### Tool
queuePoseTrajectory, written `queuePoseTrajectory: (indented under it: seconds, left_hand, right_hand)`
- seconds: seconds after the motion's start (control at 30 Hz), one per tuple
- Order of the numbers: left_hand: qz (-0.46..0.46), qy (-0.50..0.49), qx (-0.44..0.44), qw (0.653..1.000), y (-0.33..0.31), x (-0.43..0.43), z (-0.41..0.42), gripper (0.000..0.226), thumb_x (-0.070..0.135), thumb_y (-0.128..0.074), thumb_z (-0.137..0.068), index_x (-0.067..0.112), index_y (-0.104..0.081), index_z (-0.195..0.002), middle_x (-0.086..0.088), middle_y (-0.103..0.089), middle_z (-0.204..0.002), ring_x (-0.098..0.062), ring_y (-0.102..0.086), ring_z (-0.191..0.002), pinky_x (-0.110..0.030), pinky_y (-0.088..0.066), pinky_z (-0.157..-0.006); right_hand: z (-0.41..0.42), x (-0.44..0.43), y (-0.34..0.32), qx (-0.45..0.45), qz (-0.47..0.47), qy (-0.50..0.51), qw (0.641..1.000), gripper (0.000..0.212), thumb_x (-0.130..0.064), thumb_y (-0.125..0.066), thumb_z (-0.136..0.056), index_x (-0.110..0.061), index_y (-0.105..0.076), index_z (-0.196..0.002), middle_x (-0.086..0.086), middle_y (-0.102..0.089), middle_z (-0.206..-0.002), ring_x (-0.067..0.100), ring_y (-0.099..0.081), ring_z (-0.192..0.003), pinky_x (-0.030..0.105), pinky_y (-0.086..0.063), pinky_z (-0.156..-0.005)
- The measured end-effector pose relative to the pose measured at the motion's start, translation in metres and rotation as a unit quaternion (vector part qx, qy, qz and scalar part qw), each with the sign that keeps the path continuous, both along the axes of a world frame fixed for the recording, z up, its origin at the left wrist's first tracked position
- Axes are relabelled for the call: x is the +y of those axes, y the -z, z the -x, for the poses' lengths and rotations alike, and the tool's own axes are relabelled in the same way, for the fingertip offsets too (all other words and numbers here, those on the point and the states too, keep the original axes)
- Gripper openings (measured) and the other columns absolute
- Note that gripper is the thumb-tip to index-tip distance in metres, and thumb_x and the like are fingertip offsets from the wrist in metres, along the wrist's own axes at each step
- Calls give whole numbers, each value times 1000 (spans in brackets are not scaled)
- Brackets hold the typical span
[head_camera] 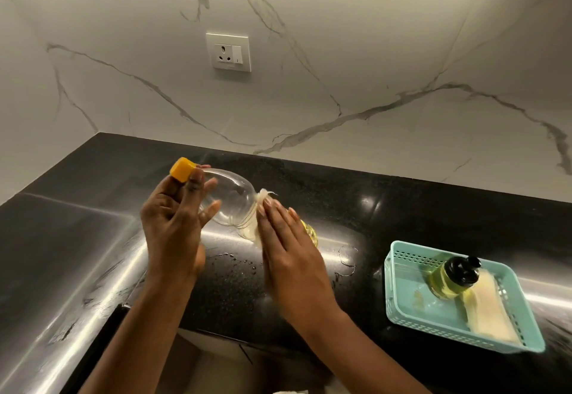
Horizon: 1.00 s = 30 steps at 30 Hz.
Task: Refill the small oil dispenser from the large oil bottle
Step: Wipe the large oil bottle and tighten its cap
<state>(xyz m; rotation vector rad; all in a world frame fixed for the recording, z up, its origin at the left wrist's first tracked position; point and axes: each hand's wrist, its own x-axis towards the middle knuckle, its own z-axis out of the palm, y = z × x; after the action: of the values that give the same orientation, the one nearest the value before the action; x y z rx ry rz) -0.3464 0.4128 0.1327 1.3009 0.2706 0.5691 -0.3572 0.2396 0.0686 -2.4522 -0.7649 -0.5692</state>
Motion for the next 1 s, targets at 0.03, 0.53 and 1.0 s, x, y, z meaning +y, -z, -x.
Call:
queuePoseTrajectory:
  seconds: [0.03,0.53,1.0]
  left_hand:
    - [6,0,-3,1000,0,4,0,12,26,-65,-103,20,-73,-111,-1,-80,-118,-26,-74,-122,-62,-58,-103]
    - [41,-23,-17,999,2,13,8,15,34,-70,-94,23,-73,-103,0,-81,-113,-31,-74,-123,-64,-57,-103]
    - [32,-22,-18,999,6,9,0,19,33,-68,-97,19,-71,-108,-2,-80,-117,-29,-74,-123,-57,-62,-98]
  right_hand:
    - [-2,-12,8,-10,6,0,1000,83,1,-78,-87,-6,-38,-159,18,-45,-163,27,-38,-154,46,-32,-126]
    - [-10,-48,49,79,-77,58,992,64,-4,-62,-104,-14,-37,-162,5,-40,-167,17,-35,-156,43,-37,-125]
    - [-15,-42,53,230,-273,139,924,41,-22,-47,-113,-21,-52,-154,-4,-69,-140,-5,-61,-127,20,-52,-106]
